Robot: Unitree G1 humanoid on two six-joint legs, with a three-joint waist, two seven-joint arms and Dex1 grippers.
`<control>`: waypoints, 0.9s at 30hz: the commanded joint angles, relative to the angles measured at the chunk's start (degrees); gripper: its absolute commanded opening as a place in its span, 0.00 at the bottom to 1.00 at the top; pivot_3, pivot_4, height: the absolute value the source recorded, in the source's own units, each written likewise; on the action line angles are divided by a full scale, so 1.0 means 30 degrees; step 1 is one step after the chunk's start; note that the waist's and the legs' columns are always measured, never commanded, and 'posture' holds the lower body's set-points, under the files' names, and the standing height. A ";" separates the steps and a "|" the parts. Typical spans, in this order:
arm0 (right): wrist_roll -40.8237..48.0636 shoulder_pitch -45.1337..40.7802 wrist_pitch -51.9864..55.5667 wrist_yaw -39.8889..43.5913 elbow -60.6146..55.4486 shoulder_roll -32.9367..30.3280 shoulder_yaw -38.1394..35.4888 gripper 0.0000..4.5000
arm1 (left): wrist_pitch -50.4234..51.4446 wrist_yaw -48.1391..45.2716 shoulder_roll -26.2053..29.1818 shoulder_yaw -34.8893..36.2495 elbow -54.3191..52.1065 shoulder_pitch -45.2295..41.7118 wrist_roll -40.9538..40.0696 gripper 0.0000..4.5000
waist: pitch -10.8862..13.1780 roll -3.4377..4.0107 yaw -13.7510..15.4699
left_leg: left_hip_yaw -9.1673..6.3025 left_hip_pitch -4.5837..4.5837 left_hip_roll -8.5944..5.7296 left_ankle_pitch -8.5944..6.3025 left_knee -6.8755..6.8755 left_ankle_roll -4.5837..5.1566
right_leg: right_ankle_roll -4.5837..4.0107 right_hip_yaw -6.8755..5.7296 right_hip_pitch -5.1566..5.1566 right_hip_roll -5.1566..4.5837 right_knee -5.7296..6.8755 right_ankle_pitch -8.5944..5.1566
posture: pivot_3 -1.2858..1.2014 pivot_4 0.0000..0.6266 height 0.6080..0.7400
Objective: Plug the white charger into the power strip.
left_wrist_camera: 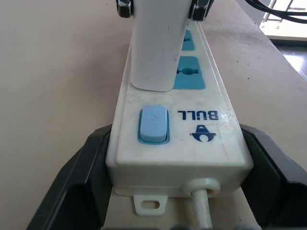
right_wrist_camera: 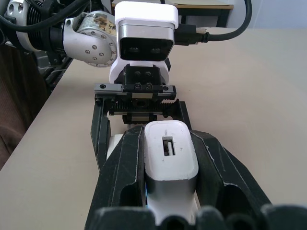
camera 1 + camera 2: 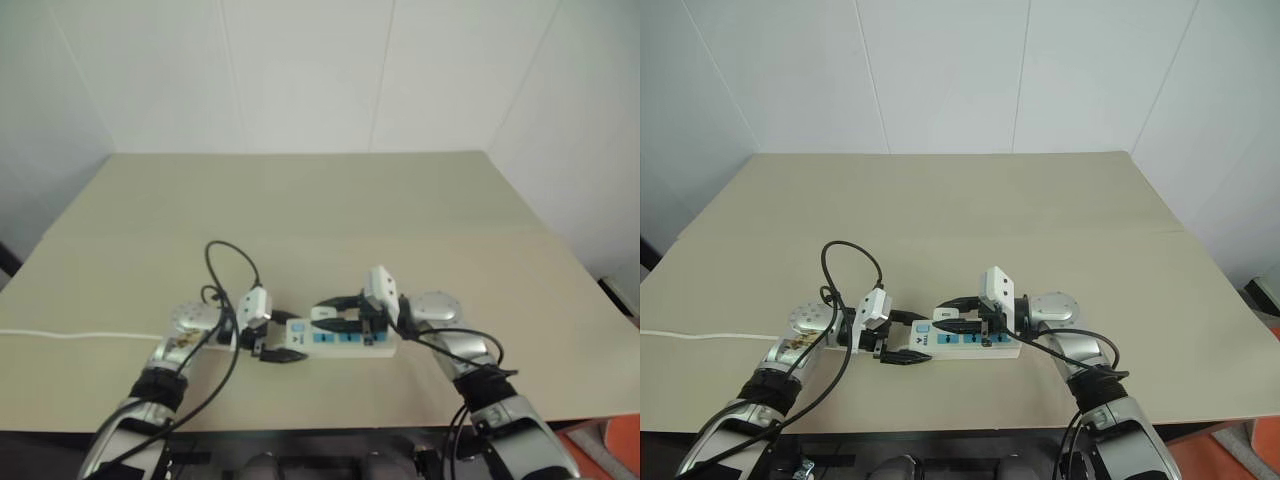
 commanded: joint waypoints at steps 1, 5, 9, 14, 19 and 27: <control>-0.0965 0.0580 0.0819 0.0049 0.0372 -0.0321 0.0615 0.26 | 0.0320 -0.0241 0.0274 -0.0429 0.0139 0.0341 0.0393 0.73 | 0.0000 0.0000 0.0007 | -0.0001 0.0000 0.0000 0.0000 0.0000 0.0000 | -0.0001 0.0001 0.0000 0.0000 0.0000 0.0000 | 0.52 0.24 1.00; -0.0871 0.0547 0.1069 0.0190 0.0121 -0.0394 0.0623 0.26 | 0.0322 -0.0239 0.0274 -0.0443 0.0069 0.0428 0.0389 0.73 | 0.0000 0.0000 0.0021 | 0.0001 -0.0003 0.0001 -0.0001 -0.0001 -0.0001 | -0.0003 0.0000 -0.0005 0.0001 0.0000 0.0000 | 0.52 0.24 1.00; -0.0777 0.0529 0.1350 0.0298 -0.0003 -0.0405 0.0625 0.34 | 0.0338 -0.0231 0.0272 -0.0459 -0.0004 0.0498 0.0389 0.73 | 0.0000 0.0000 0.0028 | 0.0001 -0.0004 0.0002 -0.0001 -0.0007 -0.0001 | -0.0007 0.0000 -0.0007 0.0002 -0.0001 -0.0001 | 0.52 0.24 1.00; -0.0844 0.0584 0.1714 0.0295 -0.0195 -0.0370 0.0589 0.71 | 0.0389 -0.0211 0.0279 -0.0467 -0.0143 0.0599 0.0383 0.73 | 0.0001 -0.0002 0.0041 | 0.0002 -0.0024 0.0004 -0.0002 -0.0011 -0.0002 | -0.0013 0.0000 -0.0031 0.0005 -0.0001 -0.0001 | 0.52 0.24 1.00; -0.0914 0.0493 0.2099 0.0286 -0.0341 -0.0394 0.0577 0.99 | 0.0420 -0.0211 0.0251 -0.0483 -0.0142 0.0575 0.0369 0.73 | 0.0001 -0.0002 0.0040 | 0.0002 -0.0018 0.0011 -0.0002 -0.0010 -0.0003 | -0.0009 -0.0001 -0.0027 0.0011 -0.0003 -0.0006 | 0.52 0.24 1.00; -0.0487 -0.0015 0.3048 0.0333 -0.1092 -0.0821 -0.0121 0.99 | 0.0474 -0.0197 0.0069 -0.0485 -0.0011 0.0459 0.0325 0.73 | 0.0002 -0.0002 0.0050 | 0.0001 -0.0024 0.0010 -0.0003 -0.0010 -0.0004 | -0.0009 -0.0001 -0.0031 0.0011 -0.0003 -0.0007 | 0.52 0.24 1.00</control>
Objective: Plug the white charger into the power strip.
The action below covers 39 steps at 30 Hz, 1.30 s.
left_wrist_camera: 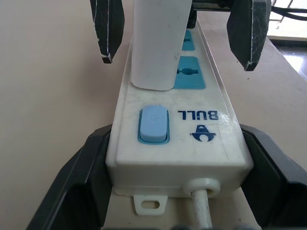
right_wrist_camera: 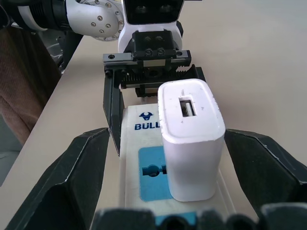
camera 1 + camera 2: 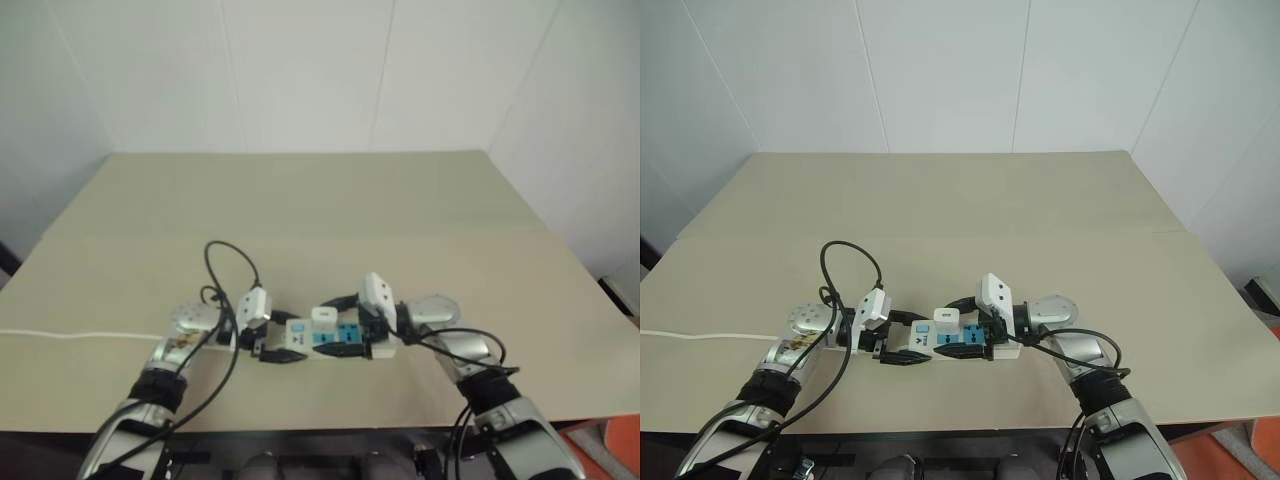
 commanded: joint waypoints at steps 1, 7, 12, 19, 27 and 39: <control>0.0316 -0.0246 0.0610 0.0027 -0.0710 -0.0527 -0.0678 1.00 | 0.0413 -0.0128 0.0026 -0.0441 0.0236 0.0303 0.0293 0.80 | 0.0001 0.0000 0.0002 | 0.0001 -0.0001 0.0000 0.0000 0.0001 0.0000 | 0.0000 0.0001 0.0000 0.0000 0.0000 0.0000 | 0.52 0.24 1.00; 0.1178 -0.0144 0.1594 0.0202 -0.2519 -0.1742 -0.1770 1.00 | 0.0931 -0.0448 0.0270 0.0159 -0.0856 0.0335 -0.0536 0.99 | 0.0020 0.0009 0.0047 | 0.0000 -0.0042 -0.0001 0.0000 -0.0005 0.0000 | -0.0004 0.0000 -0.0040 0.0001 -0.0001 0.0003 | 0.52 0.24 1.00; 0.1911 0.0185 0.2247 0.0278 -0.4089 -0.3178 -0.2979 1.00 | 0.2152 -0.1157 0.2120 0.1297 -0.4056 0.1187 -0.1992 0.99 | 0.0077 0.0000 -0.0045 | 0.0000 -0.0114 0.0009 0.0000 -0.0011 0.0000 | -0.0024 0.0000 -0.0111 0.0005 -0.0007 0.0016 | 0.52 0.24 1.00; 0.3285 0.1571 0.2974 0.1217 -0.5753 -0.6873 -0.5576 1.00 | 0.4477 -0.1394 0.6445 0.4535 -0.8281 0.3186 -0.4452 0.99 | 0.0178 0.0002 0.0101 | 0.0014 -0.0138 0.0019 0.0000 -0.0057 -0.0001 | -0.0089 0.0000 -0.0146 -0.0006 -0.0052 0.0047 | 0.52 0.24 1.00; 0.4191 0.3434 0.3033 0.1655 -0.6273 -0.9276 -0.7829 1.00 | 0.5152 -0.1046 0.9000 0.7494 -0.9485 0.4839 -0.5564 0.99 | 0.0204 -0.0004 0.0106 | 0.0044 -0.0116 0.0041 0.0000 -0.0144 -0.0001 | -0.0046 0.0000 -0.0179 -0.0004 -0.0066 -0.0023 | 0.52 0.24 1.00; 0.4247 0.5018 0.2833 0.1577 -0.6942 -1.0241 -0.8831 1.00 | 0.5935 -0.0445 0.9413 0.8213 -1.0715 0.5678 -0.6482 0.99 | 0.0214 -0.0015 0.0108 | 0.0069 -0.0113 0.0052 0.0002 -0.0176 -0.0002 | -0.0060 0.0010 -0.0207 0.0006 -0.0057 -0.0031 | 0.52 0.24 1.00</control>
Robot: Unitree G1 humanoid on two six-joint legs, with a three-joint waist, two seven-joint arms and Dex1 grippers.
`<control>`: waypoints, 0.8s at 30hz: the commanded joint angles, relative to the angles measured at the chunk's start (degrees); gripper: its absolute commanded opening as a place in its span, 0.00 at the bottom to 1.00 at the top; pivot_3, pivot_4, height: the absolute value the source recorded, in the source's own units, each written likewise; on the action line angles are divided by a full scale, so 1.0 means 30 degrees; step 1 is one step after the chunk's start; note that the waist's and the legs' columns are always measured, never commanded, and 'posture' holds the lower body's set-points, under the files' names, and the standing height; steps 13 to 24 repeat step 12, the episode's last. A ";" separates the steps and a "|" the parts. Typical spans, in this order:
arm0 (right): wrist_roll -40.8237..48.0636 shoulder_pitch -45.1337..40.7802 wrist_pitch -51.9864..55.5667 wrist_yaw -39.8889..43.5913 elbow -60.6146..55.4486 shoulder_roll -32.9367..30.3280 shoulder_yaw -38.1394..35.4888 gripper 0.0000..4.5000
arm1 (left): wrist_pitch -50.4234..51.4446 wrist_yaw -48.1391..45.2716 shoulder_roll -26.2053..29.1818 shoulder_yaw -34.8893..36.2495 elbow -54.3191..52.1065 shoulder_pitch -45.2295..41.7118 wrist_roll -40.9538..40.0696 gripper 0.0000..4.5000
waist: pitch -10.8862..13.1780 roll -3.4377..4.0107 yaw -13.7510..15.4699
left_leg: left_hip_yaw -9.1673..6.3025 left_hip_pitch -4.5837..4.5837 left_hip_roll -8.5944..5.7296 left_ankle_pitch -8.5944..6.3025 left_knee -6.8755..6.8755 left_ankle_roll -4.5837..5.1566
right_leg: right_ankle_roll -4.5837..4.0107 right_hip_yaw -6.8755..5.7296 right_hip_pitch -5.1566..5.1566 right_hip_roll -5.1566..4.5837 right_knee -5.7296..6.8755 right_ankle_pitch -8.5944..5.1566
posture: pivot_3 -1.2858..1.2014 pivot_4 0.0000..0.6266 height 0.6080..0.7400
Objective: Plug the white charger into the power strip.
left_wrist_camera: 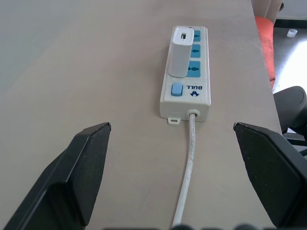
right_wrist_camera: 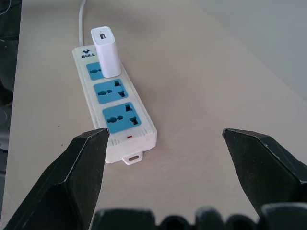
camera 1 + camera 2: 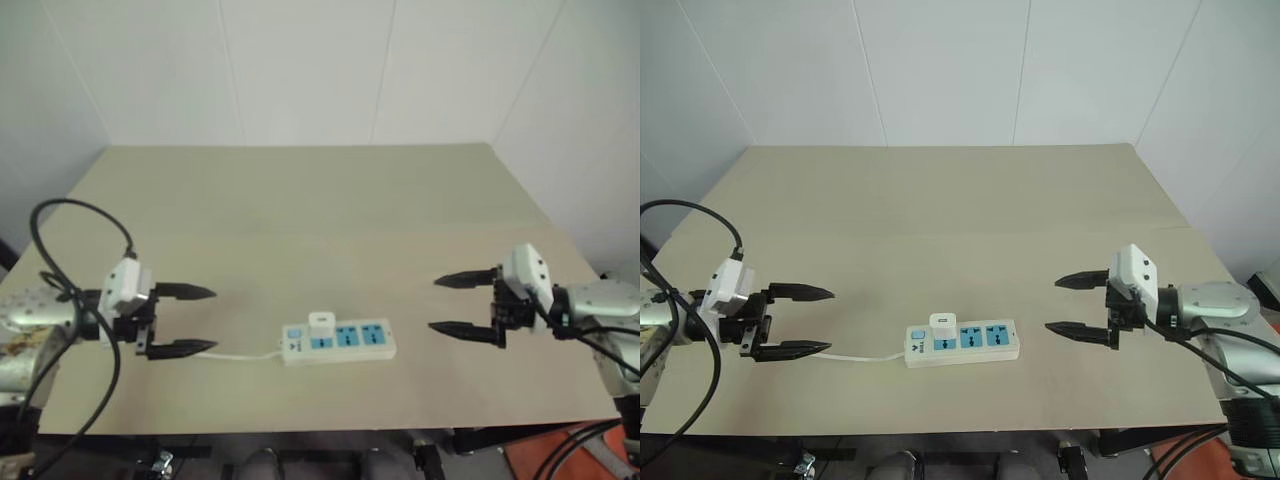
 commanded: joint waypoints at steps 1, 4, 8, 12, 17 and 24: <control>0.0402 0.0211 -0.0180 -0.0001 -0.0708 -0.0475 -0.0856 1.00 | 0.0308 0.0223 0.0192 0.0541 -0.0551 -0.0186 -0.0579 0.99 | 0.0000 0.0000 0.0002 | 0.0001 -0.0001 -0.0001 0.0000 0.0000 0.0000 | 0.0000 0.0001 -0.0002 0.0000 -0.0001 0.0000 | 0.52 0.24 1.00; 0.0448 0.0504 -0.0138 -0.0040 -0.0935 -0.0538 -0.0939 1.00 | 0.0437 0.0306 0.0138 0.0482 -0.0580 -0.0243 -0.0643 0.99 | 0.0001 0.0000 0.0002 | 0.0003 -0.0005 -0.0001 0.0000 -0.0001 0.0000 | -0.0006 0.0002 -0.0004 0.0000 0.0000 0.0003 | 0.52 0.24 1.00; 0.0477 0.0672 -0.0120 -0.0100 -0.1122 -0.0624 -0.0970 1.00 | 0.0527 0.0391 0.0120 0.0390 -0.0617 -0.0311 -0.0758 0.99 | 0.0001 -0.0001 0.0004 | 0.0005 -0.0002 0.0000 0.0000 0.0000 0.0000 | -0.0003 0.0003 -0.0002 0.0000 -0.0001 0.0001 | 0.52 0.24 1.00; 0.0512 0.0743 -0.0059 -0.0193 -0.1247 -0.0650 -0.0967 1.00 | 0.0548 0.0474 0.0042 0.0218 -0.0660 -0.0400 -0.0828 0.99 | 0.0001 0.0000 0.0007 | 0.0005 0.0000 -0.0002 0.0000 0.0004 0.0000 | -0.0002 0.0003 0.0000 0.0000 0.0002 0.0002 | 0.52 0.24 1.00; 0.0512 0.0743 -0.0059 -0.0193 -0.1247 -0.0650 -0.0967 1.00 | 0.0548 0.0474 0.0042 0.0218 -0.0660 -0.0400 -0.0828 0.99 | 0.0001 0.0000 0.0007 | 0.0005 0.0000 -0.0002 0.0000 0.0004 0.0000 | -0.0002 0.0003 0.0000 0.0000 0.0002 0.0002 | 0.52 0.24 1.00; 0.0512 0.0743 -0.0059 -0.0193 -0.1247 -0.0650 -0.0967 1.00 | 0.0548 0.0474 0.0042 0.0218 -0.0660 -0.0400 -0.0828 0.99 | 0.0001 0.0000 0.0007 | 0.0005 0.0000 -0.0002 0.0000 0.0004 0.0000 | -0.0002 0.0003 0.0000 0.0000 0.0002 0.0002 | 0.52 0.24 1.00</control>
